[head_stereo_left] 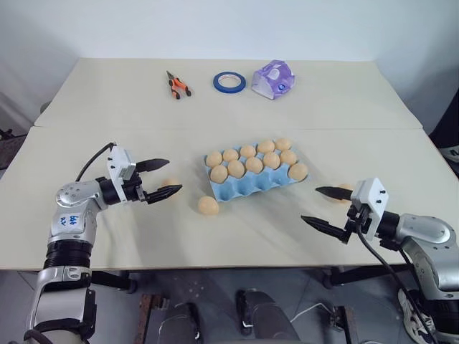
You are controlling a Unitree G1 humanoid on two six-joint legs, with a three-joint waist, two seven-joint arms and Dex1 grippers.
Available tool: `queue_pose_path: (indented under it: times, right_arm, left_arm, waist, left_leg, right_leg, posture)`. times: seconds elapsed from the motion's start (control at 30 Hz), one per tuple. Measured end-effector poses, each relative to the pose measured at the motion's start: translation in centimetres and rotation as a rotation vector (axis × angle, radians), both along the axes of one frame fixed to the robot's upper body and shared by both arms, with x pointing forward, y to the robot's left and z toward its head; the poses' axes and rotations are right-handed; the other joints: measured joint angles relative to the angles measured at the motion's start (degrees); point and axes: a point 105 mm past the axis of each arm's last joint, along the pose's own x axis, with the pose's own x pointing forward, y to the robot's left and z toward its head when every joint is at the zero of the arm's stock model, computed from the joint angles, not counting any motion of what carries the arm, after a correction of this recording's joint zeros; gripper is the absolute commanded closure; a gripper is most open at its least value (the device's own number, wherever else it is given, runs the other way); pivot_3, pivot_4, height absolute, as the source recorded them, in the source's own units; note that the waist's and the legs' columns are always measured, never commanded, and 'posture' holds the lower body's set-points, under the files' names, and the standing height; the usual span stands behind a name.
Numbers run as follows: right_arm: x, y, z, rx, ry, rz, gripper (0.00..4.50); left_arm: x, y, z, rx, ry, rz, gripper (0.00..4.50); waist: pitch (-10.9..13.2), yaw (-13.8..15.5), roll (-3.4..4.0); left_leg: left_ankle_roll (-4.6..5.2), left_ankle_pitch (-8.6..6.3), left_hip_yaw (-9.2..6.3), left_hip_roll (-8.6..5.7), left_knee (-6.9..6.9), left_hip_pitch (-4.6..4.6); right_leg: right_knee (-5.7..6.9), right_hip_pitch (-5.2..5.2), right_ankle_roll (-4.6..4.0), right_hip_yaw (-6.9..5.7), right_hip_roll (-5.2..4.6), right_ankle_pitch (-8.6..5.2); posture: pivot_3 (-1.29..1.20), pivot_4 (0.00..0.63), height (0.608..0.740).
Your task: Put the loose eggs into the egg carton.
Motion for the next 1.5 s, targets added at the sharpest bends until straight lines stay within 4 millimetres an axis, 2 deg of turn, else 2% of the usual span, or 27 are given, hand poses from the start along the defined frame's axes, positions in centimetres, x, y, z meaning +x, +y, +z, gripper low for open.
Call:
queue_pose_path:
  times: [0.37,0.5,0.67,0.83,0.93,1.0,1.1,1.17,1.23,1.47,1.5]
  right_arm:
    - [0.8,-1.3,0.9,0.007,-0.047,-0.124,0.0]
    - [0.9,-2.7,2.1,0.016,-0.077,-0.265,0.0]
    - [-0.5,-5.3,2.4,0.075,-0.107,-0.534,0.0]
    - [-1.1,-6.5,1.2,0.152,-0.06,-0.734,0.0]
    - [-0.6,-6.4,0.6,0.195,-0.036,-0.782,0.0]
    - [0.4,-6.3,0.3,0.227,-0.028,-0.807,0.0]
    - [2.1,-5.5,-0.7,0.25,0.003,-0.817,0.0]
    - [3.0,-5.7,-1.7,0.248,0.028,-0.85,0.0]
    - [3.6,-5.8,-2.4,0.245,0.045,-0.871,0.0]
    - [5.1,-5.5,-3.4,0.213,0.055,-0.87,0.0]
    - [5.2,-5.5,-3.6,0.211,0.062,-0.867,0.19]
  left_arm:
    - [0.2,-0.3,0.5,0.008,-0.013,-0.007,0.05]
    - [0.4,-0.8,0.7,-0.004,-0.005,-0.027,0.05]
    - [0.2,-2.9,0.9,-0.028,0.019,-0.114,0.05]
    - [-0.3,-5.6,1.5,-0.026,0.004,-0.249,0.05]
    - [-0.6,-6.7,1.2,-0.018,0.011,-0.307,0.05]
    - [-0.7,-7.5,1.0,-0.024,0.018,-0.334,0.05]
    - [-0.5,-7.9,1.8,-0.021,-0.004,-0.348,0.05]
    - [-0.5,-7.9,2.0,-0.021,-0.011,-0.345,0.05]
    - [-0.4,-7.9,1.9,-0.023,-0.008,-0.338,0.05]
    - [-0.5,-7.7,2.3,-0.016,-0.025,-0.316,0.05]
    - [-0.5,-7.6,2.2,-0.018,-0.022,-0.308,0.02]
  waist:
    - [0.0,0.0,0.0]
    - [0.0,0.1,0.0]
    - [0.0,0.4,-0.02]
    - [0.0,-0.1,-0.03]
    - [0.0,-0.3,-0.03]
    - [0.0,-0.5,-0.06]
    - [0.0,-0.9,-0.07]
    - [0.0,-1.0,-0.06]
    - [0.0,-1.1,-0.05]
    - [0.0,-1.0,-0.04]
    - [0.0,-1.0,-0.03]
  left_leg:
    - [-0.01,0.01,-0.01,0.0,0.0,0.0]
    - [-0.04,0.02,-0.04,-0.01,0.0,-0.01]
    - [-0.2,0.07,-0.11,-0.01,-0.02,-0.04]
    - [-0.09,0.01,-0.06,-0.04,0.0,0.03]
    - [-0.09,0.01,-0.18,-0.14,-0.01,0.26]
    - [-0.2,-0.07,-0.3,-0.14,-0.1,0.83]
    - [-0.14,0.02,-0.88,-0.53,-0.37,0.93]
    - [-0.11,0.03,-1.61,-1.06,-0.47,0.93]
    - [-0.04,0.07,-1.68,-1.07,-0.49,0.87]
    - [0.11,0.16,-1.78,-1.03,-0.65,0.85]
    - [0.1,0.15,-1.78,-1.02,-0.67,0.85]
  right_leg:
    - [0.0,0.0,0.0,0.0,0.0,0.0]
    - [0.0,0.0,-0.01,0.0,-0.02,0.0]
    - [0.0,0.03,-0.01,-0.05,-0.02,0.0]
    - [-0.01,0.09,0.0,0.0,-0.02,0.01]
    - [-0.01,0.21,-0.1,0.14,0.07,0.08]
    - [-0.15,0.76,-0.14,0.12,0.13,0.08]
    - [-0.39,0.89,-0.44,0.17,0.15,0.16]
    - [-0.39,0.93,-0.38,0.32,0.12,0.19]
    - [-0.41,0.92,-0.04,0.33,0.12,0.36]
    - [-0.39,0.9,-0.01,0.29,0.15,0.31]
    - [-0.39,0.9,-0.01,0.29,0.15,0.3]
  posture:
    - [0.0,0.15,0.74]
    - [0.0,0.15,0.74]
    - [0.0,0.15,0.74]
    - [0.0,0.15,0.74]
    - [0.0,0.15,0.74]
    - [0.0,0.15,0.74]
    - [0.0,0.15,0.74]
    - [0.0,0.15,0.74]
    - [0.0,0.15,0.74]
    - [0.0,0.15,0.74]
    - [0.0,0.15,0.74]
